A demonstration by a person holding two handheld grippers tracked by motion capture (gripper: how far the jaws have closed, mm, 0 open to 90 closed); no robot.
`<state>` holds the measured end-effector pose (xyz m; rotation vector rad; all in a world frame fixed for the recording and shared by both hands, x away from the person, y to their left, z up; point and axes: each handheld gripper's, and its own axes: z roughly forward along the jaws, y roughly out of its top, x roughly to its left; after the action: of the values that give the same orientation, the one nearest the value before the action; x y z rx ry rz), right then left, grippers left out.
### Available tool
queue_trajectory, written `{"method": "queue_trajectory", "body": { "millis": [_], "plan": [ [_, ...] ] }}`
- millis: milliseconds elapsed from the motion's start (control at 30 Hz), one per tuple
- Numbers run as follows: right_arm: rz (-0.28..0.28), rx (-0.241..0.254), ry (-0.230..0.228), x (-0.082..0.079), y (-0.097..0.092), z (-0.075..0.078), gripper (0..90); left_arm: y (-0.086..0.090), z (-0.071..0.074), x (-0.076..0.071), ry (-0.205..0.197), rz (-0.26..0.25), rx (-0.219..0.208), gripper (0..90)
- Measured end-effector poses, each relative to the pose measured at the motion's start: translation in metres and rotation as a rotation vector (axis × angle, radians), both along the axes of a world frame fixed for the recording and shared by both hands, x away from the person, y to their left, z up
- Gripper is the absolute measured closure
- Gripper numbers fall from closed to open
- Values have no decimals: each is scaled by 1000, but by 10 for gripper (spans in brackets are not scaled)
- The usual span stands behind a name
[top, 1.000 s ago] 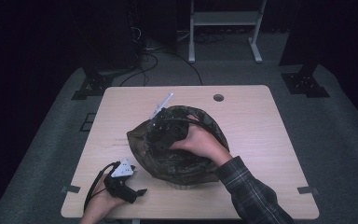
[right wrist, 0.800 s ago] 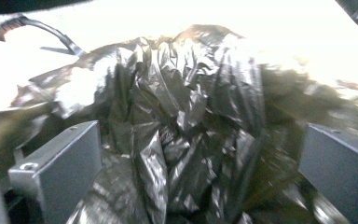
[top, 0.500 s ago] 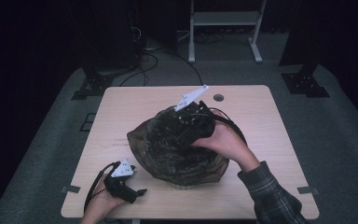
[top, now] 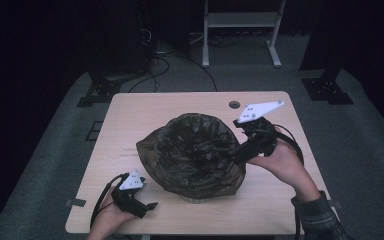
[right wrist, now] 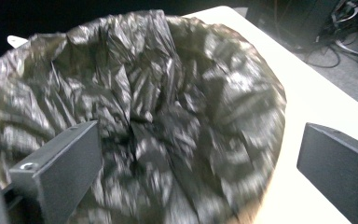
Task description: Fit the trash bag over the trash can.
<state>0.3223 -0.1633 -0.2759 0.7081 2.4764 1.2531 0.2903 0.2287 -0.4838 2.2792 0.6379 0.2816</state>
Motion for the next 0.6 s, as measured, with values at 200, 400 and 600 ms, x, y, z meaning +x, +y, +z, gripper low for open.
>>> {"method": "queue_trajectory", "body": {
  "millis": [200, 400, 600],
  "plan": [
    [-27, 33, -18, -15, -27, -14, 0, 0, 0, 0, 0, 0, 0, 0],
    [-59, 49, -28, -27, -48, -37, 0, 0, 0, 0, 1, -1, 1, 0],
    [-82, 77, 0, -34, -64, -65, 0, 0, 0, 0, 1, 0, 1, 0]
  ]
}}
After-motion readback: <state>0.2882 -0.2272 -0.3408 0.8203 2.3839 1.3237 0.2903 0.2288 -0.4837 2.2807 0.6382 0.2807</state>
